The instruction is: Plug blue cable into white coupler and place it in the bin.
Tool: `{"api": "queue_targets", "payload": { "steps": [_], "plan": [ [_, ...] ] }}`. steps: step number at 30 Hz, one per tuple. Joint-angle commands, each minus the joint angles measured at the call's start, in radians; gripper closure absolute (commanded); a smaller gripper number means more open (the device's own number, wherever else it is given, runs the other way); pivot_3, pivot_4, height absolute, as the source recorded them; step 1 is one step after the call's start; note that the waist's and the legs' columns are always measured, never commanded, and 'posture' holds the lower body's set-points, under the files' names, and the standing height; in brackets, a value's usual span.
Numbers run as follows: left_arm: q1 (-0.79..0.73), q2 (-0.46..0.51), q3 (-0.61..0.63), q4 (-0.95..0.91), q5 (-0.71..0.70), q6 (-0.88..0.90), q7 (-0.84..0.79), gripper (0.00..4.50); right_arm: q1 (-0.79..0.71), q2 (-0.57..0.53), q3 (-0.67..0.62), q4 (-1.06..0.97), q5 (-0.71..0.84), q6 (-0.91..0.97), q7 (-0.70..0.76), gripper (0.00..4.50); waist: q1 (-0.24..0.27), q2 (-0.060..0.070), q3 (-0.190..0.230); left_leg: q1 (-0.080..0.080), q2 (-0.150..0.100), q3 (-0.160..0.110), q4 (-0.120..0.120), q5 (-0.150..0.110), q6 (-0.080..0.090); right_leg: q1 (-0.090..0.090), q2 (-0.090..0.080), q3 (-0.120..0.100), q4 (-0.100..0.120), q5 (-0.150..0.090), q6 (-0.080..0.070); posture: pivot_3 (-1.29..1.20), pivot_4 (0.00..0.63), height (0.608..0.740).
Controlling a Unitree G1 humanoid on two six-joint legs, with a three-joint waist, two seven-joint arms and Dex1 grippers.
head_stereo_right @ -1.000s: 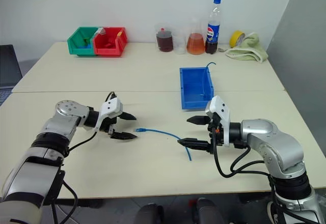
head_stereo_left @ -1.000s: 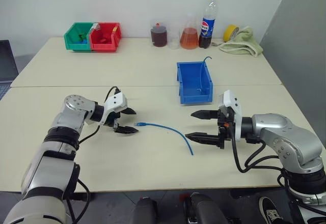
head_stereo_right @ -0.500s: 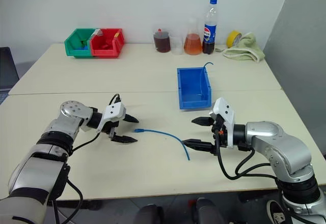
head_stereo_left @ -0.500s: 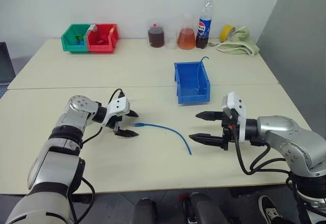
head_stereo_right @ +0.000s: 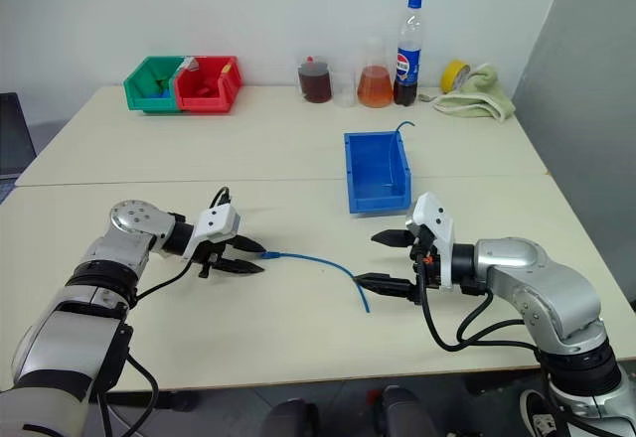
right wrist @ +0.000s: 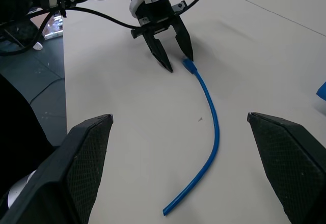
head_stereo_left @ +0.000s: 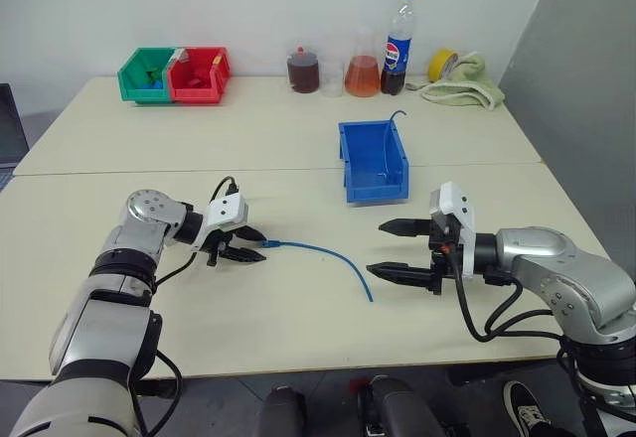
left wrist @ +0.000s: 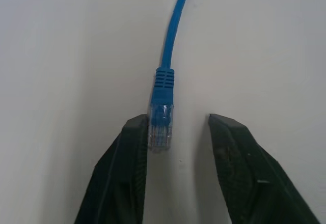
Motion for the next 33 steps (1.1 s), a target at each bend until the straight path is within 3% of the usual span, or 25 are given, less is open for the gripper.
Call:
{"api": "queue_targets", "payload": {
  "steps": [1,5,11,15,25,33],
  "plan": [
    [0.051,0.024,-0.016,-0.001,0.029,-0.005,-0.03,3.45,-0.02,-0.002,-0.004,-0.011,0.01,-0.028,-0.001,0.0,0.0,0.0,0.0,0.0,0.0,0.0,0.0,0.0,0.0,0.0,0.0,0.0,0.0,0.0,0.0,0.0,0.15,0.74],
    [0.062,0.011,-0.001,-0.012,0.025,0.003,-0.013,4.27,-0.023,-0.004,-0.003,-0.001,0.009,-0.034,0.002,0.0,0.0,0.0,-0.001,0.001,0.0,0.0,0.0,0.0,0.0,0.001,0.0,0.0,0.0,0.0,0.0,0.0,0.15,0.74],
    [0.085,-0.007,0.03,-0.093,-0.006,0.055,0.016,4.27,-0.009,-0.017,0.004,-0.004,0.0,-0.05,0.009,0.0,0.003,0.0,-0.001,0.005,0.0,0.0,0.0,0.0,0.0,0.006,0.0,0.0,0.0,0.0,0.0,0.0,0.15,0.74],
    [0.147,-0.008,0.074,-0.267,-0.071,0.18,0.032,4.27,0.003,-0.006,-0.024,-0.028,0.014,-0.041,-0.027,0.0,0.003,0.0,-0.001,0.005,0.0,0.0,0.0,0.0,0.0,0.006,0.0,0.0,0.0,0.0,0.0,0.0,0.15,0.74],
    [0.411,-0.095,0.254,-1.057,-0.399,0.89,0.355,4.27,0.07,0.061,-0.085,-0.145,0.127,0.044,-0.179,0.0,0.004,0.0,0.0,0.003,0.001,-0.002,0.001,0.0,0.0,0.005,-0.001,0.0,0.0,0.0,0.0,0.0,0.15,0.74],
    [0.438,-0.245,0.445,-1.308,-0.74,1.357,0.65,4.27,0.056,0.102,-0.156,-0.129,0.292,0.137,-0.258,0.0,0.002,0.0,0.0,0.009,0.0,-0.001,0.001,0.0,-0.001,0.01,-0.001,0.001,0.0,0.001,0.002,0.0,0.15,0.74]
  ]
}}
